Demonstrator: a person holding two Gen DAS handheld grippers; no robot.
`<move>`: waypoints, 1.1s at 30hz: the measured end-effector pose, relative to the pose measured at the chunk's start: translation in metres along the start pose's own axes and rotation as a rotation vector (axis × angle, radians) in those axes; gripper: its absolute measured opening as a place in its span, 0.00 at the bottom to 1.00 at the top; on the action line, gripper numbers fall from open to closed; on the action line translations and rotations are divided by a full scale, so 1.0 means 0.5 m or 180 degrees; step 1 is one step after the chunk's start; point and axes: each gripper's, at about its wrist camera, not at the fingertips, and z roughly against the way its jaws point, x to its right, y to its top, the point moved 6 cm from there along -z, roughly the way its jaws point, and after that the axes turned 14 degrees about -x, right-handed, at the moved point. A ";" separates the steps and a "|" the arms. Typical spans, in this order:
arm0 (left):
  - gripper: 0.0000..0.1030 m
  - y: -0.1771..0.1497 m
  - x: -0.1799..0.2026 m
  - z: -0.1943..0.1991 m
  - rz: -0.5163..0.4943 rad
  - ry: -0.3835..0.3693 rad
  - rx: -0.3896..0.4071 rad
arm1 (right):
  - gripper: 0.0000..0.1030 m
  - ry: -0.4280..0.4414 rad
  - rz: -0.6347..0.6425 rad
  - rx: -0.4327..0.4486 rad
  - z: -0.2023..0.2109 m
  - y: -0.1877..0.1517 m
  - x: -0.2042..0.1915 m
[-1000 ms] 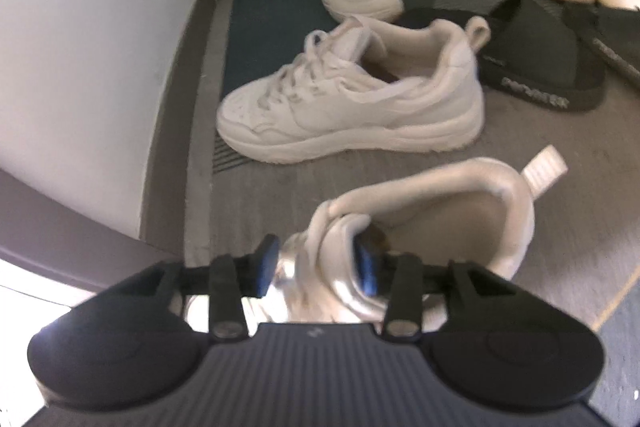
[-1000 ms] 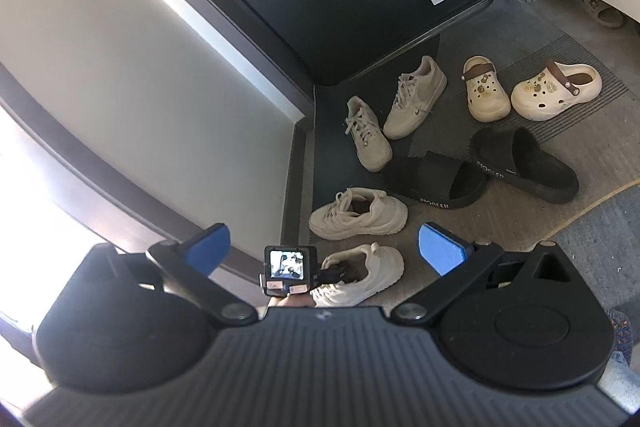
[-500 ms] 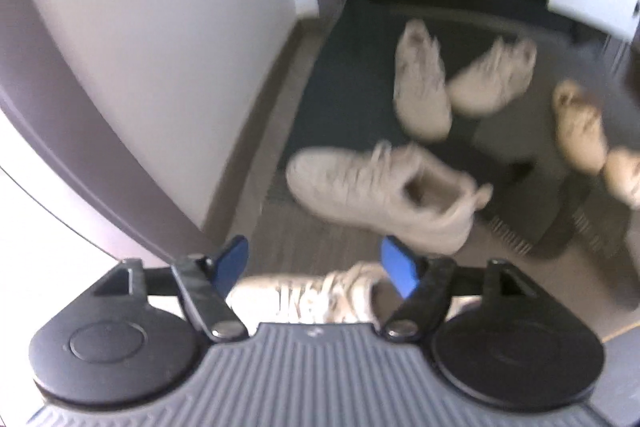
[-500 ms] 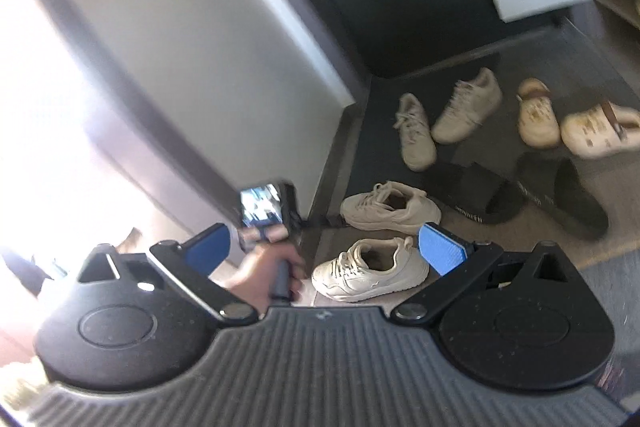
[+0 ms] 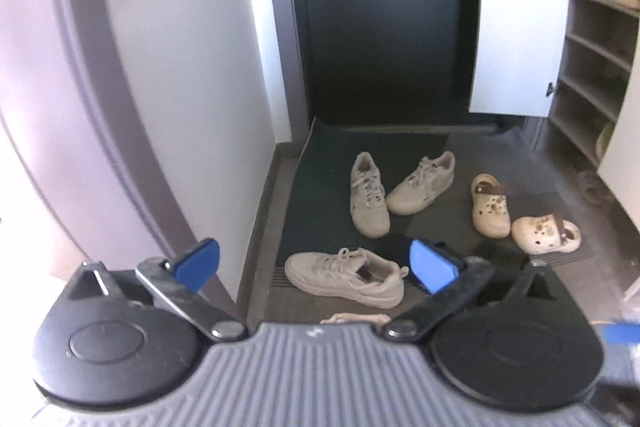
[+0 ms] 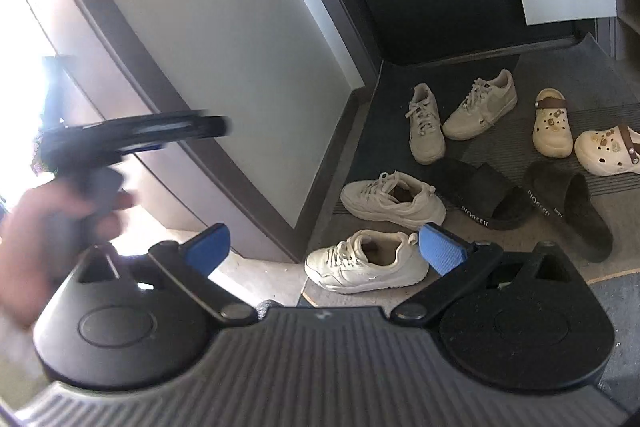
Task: Organize scattered shoes
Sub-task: 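Carry the white sneaker and open the left gripper to set it down, then grasp a white sneaker by its heel collar with the right gripper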
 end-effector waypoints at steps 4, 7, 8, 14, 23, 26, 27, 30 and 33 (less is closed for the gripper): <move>1.00 -0.031 -0.025 0.008 0.0207 -0.0203 -0.0035 | 1.00 -0.0347 0.0690 -0.0352 -0.068 0.044 -0.035; 1.00 -0.051 -0.054 -0.004 0.0384 -0.0285 -0.0101 | 1.00 -0.0436 0.1252 -0.0529 -0.144 0.055 -0.053; 1.00 -0.056 -0.066 -0.005 0.0430 -0.0305 -0.0109 | 1.00 -0.0495 0.1394 -0.0547 -0.168 0.054 -0.054; 1.00 -0.070 -0.131 0.017 0.0646 -0.0370 0.0008 | 1.00 -0.0567 0.1850 -0.0968 -0.339 0.043 -0.043; 1.00 -0.066 -0.201 0.061 0.1022 0.0050 0.0401 | 0.92 -0.0701 0.3288 -0.1321 -0.673 0.064 0.000; 1.00 -0.034 -0.177 0.045 0.0899 0.0243 0.0472 | 0.73 -0.0669 0.3621 -0.1550 -0.775 0.056 0.026; 1.00 -0.027 -0.174 0.043 0.0893 0.0266 0.0486 | 0.68 -0.0736 0.3816 -0.1644 -0.812 0.047 0.038; 1.00 0.009 -0.158 0.020 0.0910 0.0196 0.0530 | 0.61 -0.0838 0.4164 -0.1766 -0.869 0.029 0.056; 1.00 0.046 -0.152 -0.022 0.0959 0.0243 0.0518 | 0.60 -0.0759 0.4459 -0.1840 -0.916 0.015 0.059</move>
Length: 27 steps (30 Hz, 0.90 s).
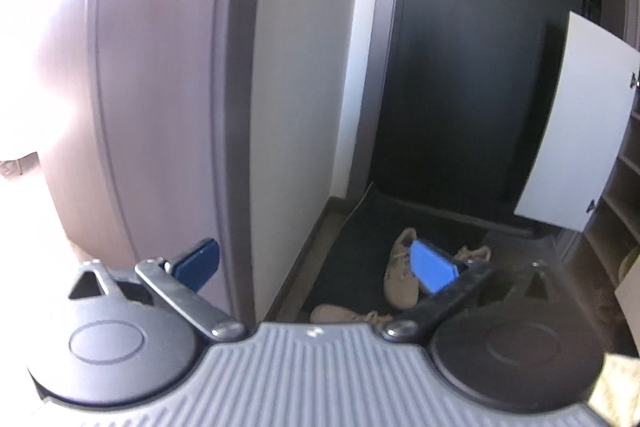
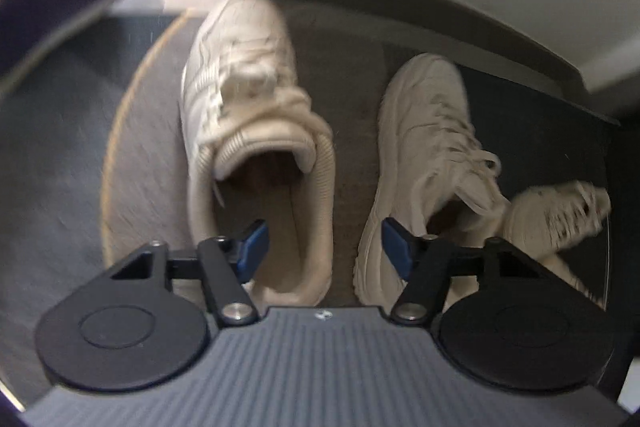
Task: Organize scattered shoes
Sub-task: 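Grasp a white sneaker by its heel collar with the right gripper, then carry the white sneaker and open the right gripper to release it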
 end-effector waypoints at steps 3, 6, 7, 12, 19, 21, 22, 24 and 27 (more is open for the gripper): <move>1.00 0.020 0.014 -0.042 0.0051 0.0072 -0.0047 | 0.50 0.0101 0.0113 0.0135 -0.020 0.024 0.004; 1.00 0.033 0.027 -0.072 0.0064 0.0112 -0.0085 | 0.40 0.0266 0.0172 0.0234 -0.036 0.053 0.007; 1.00 0.034 0.035 -0.082 0.0038 0.0135 -0.0088 | 0.33 0.0286 0.0252 0.0204 -0.048 0.059 0.002; 1.00 0.034 0.070 -0.110 -0.0042 0.0139 -0.0143 | 0.31 0.0389 0.0320 0.0103 -0.068 0.064 -0.005; 1.00 0.022 0.063 -0.028 -0.0106 0.0155 0.0177 | 0.21 0.0663 -0.0257 0.0177 -0.020 0.066 0.020; 1.00 0.023 0.056 0.002 -0.0080 0.0130 0.0320 | 0.21 0.0695 -0.0438 0.0141 -0.002 0.067 0.024; 1.00 0.023 0.053 0.007 -0.0048 0.0115 0.0351 | 0.20 0.0697 -0.0583 0.0118 0.010 0.069 0.027; 1.00 0.024 0.045 0.016 0.0015 0.0084 0.0413 | 0.20 0.0669 -0.0938 0.0087 0.033 0.074 0.037; 1.00 0.019 0.035 0.026 0.0106 -0.0021 0.0450 | 0.20 0.0768 -0.1661 0.0121 0.072 0.079 0.055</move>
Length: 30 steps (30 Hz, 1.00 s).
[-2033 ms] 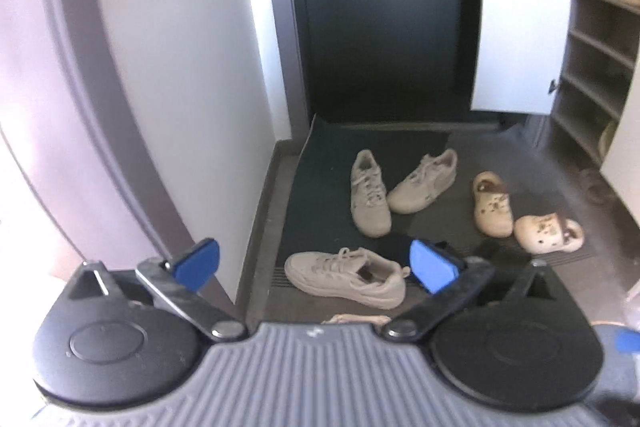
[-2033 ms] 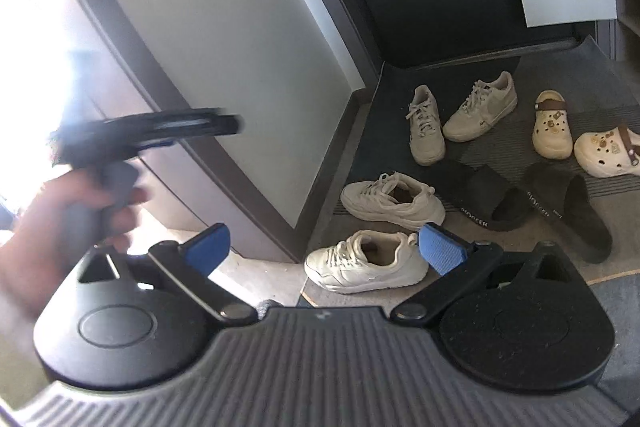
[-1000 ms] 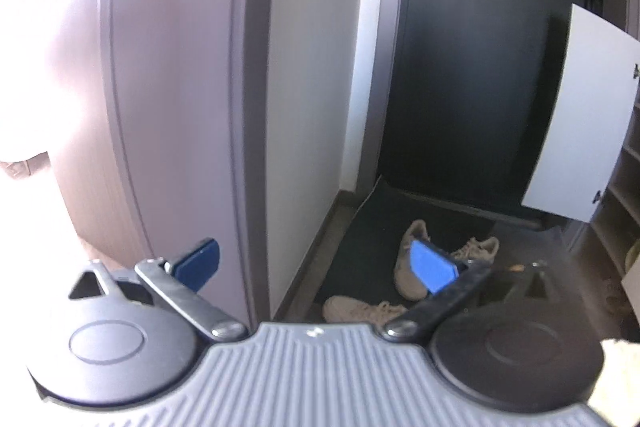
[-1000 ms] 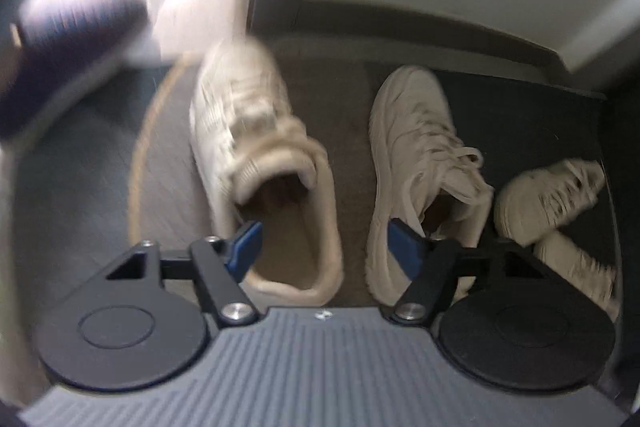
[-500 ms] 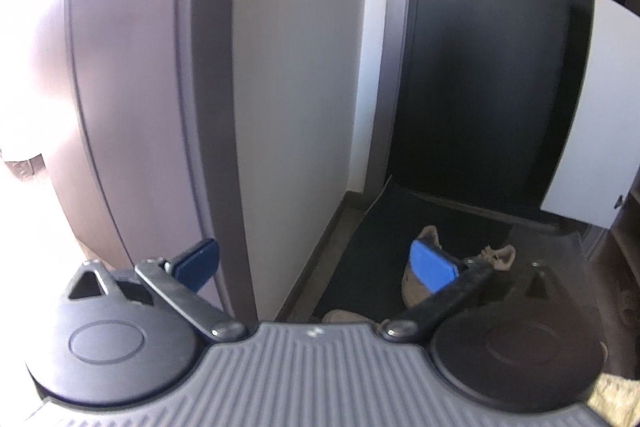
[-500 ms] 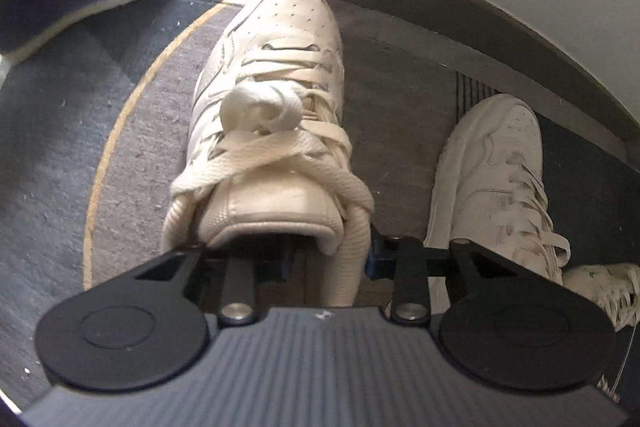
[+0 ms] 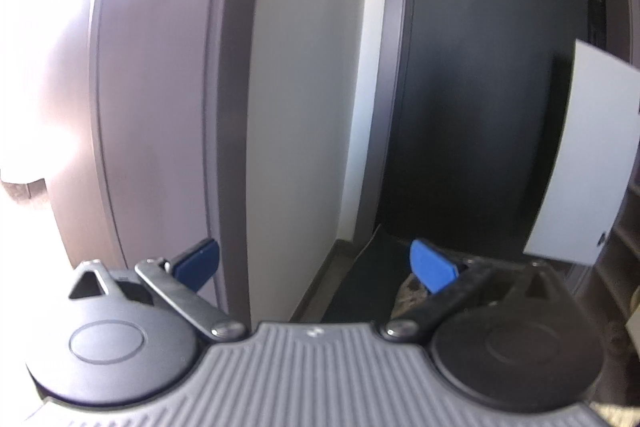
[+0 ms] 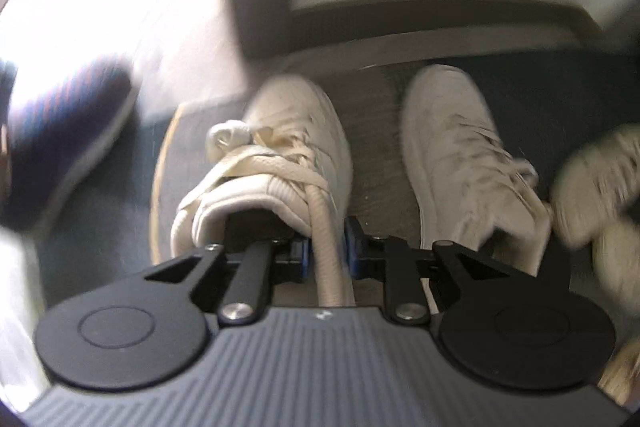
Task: Organize scattered shoes
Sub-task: 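Carry the white sneaker and open the right gripper to release it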
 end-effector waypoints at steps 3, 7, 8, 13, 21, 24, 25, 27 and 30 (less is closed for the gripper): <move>1.00 -0.008 -0.006 0.005 0.0064 -0.0165 0.0010 | 0.20 0.0101 -0.0701 0.0109 0.024 -0.004 0.004; 1.00 -0.017 -0.021 0.017 0.0127 -0.0280 0.0067 | 0.19 0.0363 -0.1641 0.0345 0.030 -0.037 0.007; 1.00 -0.019 -0.028 0.021 0.0139 -0.0285 0.0089 | 0.19 0.0437 -0.1953 0.0463 0.028 -0.050 0.007; 1.00 -0.027 -0.063 0.025 0.0175 -0.0260 0.0148 | 0.19 0.0743 -0.2868 0.0725 -0.025 -0.092 -0.032; 1.00 -0.048 -0.092 -0.052 0.0196 -0.0071 0.0001 | 0.23 0.0578 -0.3054 0.0788 -0.094 -0.091 -0.135; 1.00 -0.047 -0.089 -0.064 0.0199 -0.0069 -0.0005 | 0.26 0.0616 -0.3043 0.0787 -0.108 -0.094 -0.143; 1.00 -0.045 -0.087 -0.061 0.0198 -0.0067 -0.0005 | 0.27 0.0709 -0.3008 0.0705 -0.118 -0.097 -0.141; 1.00 -0.043 -0.080 -0.053 0.0187 -0.0097 -0.0023 | 0.28 0.0901 -0.3017 0.0619 -0.118 -0.103 -0.133; 1.00 -0.041 -0.080 -0.022 0.0138 -0.0139 -0.0027 | 0.40 0.1224 -0.3037 0.0485 -0.115 -0.112 -0.121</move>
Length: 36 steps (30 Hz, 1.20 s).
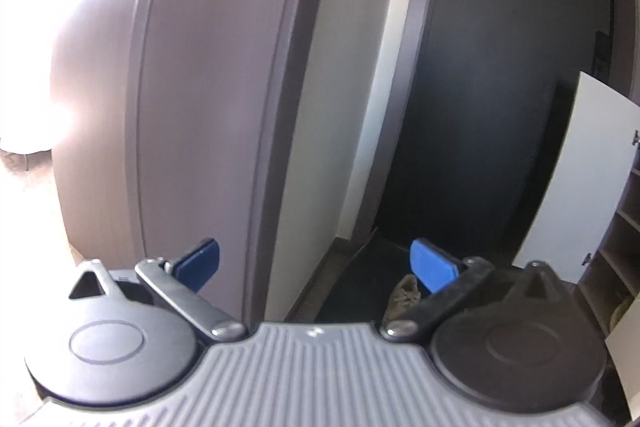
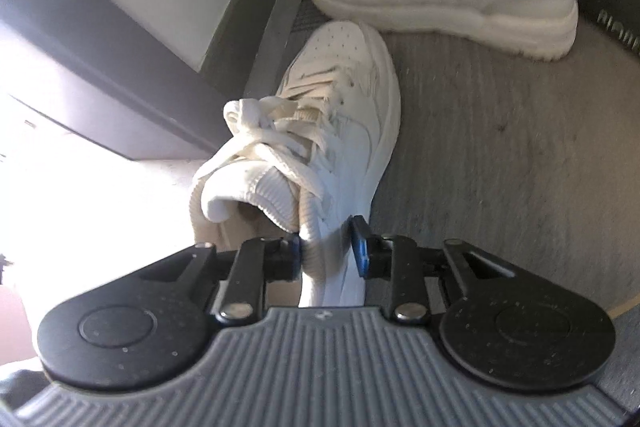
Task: Organize scattered shoes
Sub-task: 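Carry the white sneaker and open the right gripper to release it, then grasp another white sneaker by its heel collar with the left gripper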
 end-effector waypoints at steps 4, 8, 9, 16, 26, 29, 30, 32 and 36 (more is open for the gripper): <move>1.00 0.002 -0.011 0.034 -0.0086 0.0029 0.0050 | 0.62 -0.0158 0.0161 -0.0055 0.087 -0.002 -0.009; 1.00 -0.002 0.018 0.052 -0.0229 -0.0079 -0.0036 | 0.62 -0.0301 0.0384 0.0060 0.259 0.025 -0.021; 1.00 -0.002 0.033 0.074 -0.0256 -0.0146 -0.0072 | 0.62 -0.0350 0.0444 0.0122 0.290 0.030 -0.024; 1.00 -0.069 0.120 0.063 -0.0626 -0.0369 -0.0195 | 0.62 -0.0601 0.0701 0.0768 0.635 0.020 -0.008; 1.00 -0.102 0.232 0.090 -0.1580 -0.0657 0.0389 | 0.81 -0.0417 0.0428 0.1338 0.914 -0.137 0.021; 1.00 -0.111 0.274 0.057 -0.1619 -0.0732 0.0423 | 0.81 -0.0459 0.0492 0.1564 0.960 -0.169 0.024; 1.00 -0.126 0.301 0.033 -0.1640 -0.0778 0.0388 | 0.81 -0.0423 0.0474 0.1638 0.975 -0.175 0.030; 1.00 -0.158 0.330 -0.037 -0.1791 -0.0815 0.0143 | 0.81 -0.0290 0.0393 0.1894 1.013 -0.191 0.053; 1.00 -0.234 0.373 -0.232 -0.2074 -0.0569 -0.0459 | 0.82 -0.0257 0.0294 0.2164 1.035 -0.212 0.088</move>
